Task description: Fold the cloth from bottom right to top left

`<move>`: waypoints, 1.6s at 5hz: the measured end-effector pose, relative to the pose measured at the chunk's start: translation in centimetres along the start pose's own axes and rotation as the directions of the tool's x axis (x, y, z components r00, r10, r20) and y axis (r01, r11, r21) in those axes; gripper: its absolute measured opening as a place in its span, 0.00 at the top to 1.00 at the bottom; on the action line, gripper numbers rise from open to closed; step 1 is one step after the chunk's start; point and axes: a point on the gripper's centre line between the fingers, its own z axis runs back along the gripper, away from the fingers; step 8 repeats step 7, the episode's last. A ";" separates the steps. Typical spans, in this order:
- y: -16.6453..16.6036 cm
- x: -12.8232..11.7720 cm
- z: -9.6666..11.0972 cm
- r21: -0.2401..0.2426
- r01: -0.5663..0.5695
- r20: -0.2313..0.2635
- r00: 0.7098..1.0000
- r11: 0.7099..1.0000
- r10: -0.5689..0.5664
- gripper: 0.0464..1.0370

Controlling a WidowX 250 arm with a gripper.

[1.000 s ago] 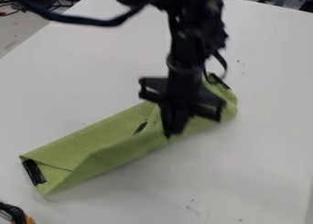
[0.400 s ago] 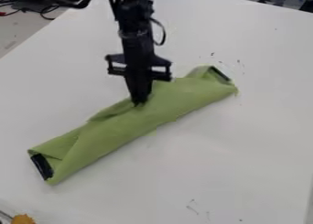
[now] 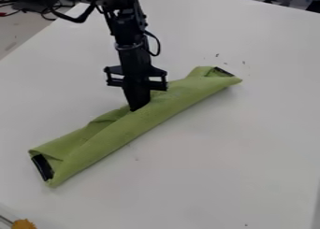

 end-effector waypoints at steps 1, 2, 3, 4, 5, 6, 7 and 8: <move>-0.3 0.1 0.1 0.129 0.061 0.052 0.996 0.990 -0.068 0.77; 0.2 -0.1 0.4 0.210 0.056 0.087 0.993 0.976 -0.076 0.50; 0.8 0.2 1.9 0.247 0.055 0.123 0.989 0.967 -0.087 0.19; 2.8 1.3 3.0 0.258 0.045 0.159 0.983 0.965 -0.088 0.03; 5.4 2.8 3.3 0.258 0.044 0.175 0.980 0.965 -0.092 0.03; 7.4 4.1 2.8 0.254 0.071 0.170 0.978 0.965 -0.117 0.04; 7.8 4.1 3.1 0.268 0.086 0.148 0.981 0.960 -0.129 0.04; 7.8 4.1 3.1 0.268 0.086 0.148 0.981 0.960 -0.129 0.04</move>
